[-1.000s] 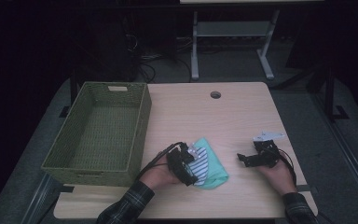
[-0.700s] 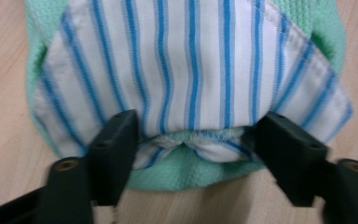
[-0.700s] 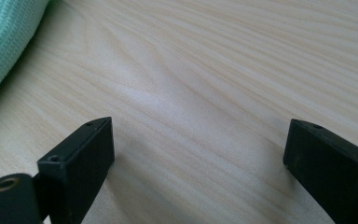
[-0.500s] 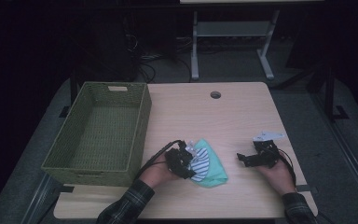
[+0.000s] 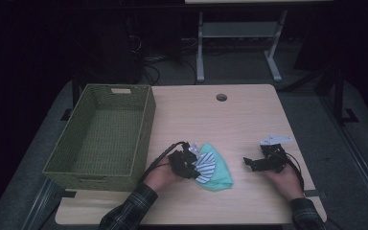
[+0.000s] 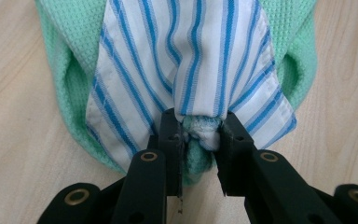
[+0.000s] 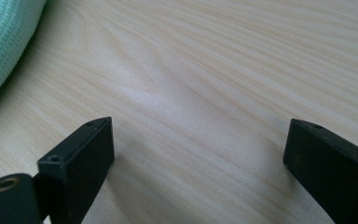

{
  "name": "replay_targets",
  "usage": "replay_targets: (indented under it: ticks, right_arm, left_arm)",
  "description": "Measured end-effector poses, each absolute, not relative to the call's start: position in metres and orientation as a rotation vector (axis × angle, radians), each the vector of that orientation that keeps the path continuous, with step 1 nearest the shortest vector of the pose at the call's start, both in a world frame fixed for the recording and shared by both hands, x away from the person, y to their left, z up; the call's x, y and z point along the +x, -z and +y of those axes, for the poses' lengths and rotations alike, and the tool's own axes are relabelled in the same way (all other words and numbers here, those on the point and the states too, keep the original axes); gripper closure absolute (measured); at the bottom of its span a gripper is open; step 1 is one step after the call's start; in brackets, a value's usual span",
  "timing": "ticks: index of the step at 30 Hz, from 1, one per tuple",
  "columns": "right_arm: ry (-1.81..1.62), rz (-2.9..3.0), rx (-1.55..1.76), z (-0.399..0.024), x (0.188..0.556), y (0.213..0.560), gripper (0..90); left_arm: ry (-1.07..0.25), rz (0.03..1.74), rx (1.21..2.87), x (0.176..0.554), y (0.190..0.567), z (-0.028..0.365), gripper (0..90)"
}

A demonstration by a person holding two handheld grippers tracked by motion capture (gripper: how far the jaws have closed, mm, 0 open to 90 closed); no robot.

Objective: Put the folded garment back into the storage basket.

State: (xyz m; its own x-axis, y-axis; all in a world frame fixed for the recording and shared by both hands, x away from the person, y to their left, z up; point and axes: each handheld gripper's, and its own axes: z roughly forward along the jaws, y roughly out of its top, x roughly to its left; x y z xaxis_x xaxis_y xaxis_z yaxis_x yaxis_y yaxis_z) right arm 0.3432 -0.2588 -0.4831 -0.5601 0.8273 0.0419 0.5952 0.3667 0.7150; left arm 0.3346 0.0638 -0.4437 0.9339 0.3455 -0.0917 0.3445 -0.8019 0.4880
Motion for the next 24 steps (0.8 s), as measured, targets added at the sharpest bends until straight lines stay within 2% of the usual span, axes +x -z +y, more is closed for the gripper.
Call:
replay_targets:
  ticks: [24]
  right_arm:
    - [-0.998, 2.304, 1.258, -0.259, 0.343, 0.483, 8.1]
  left_arm:
    - [0.023, 0.596, 2.441, 0.343, 0.388, 0.084, 73.7]
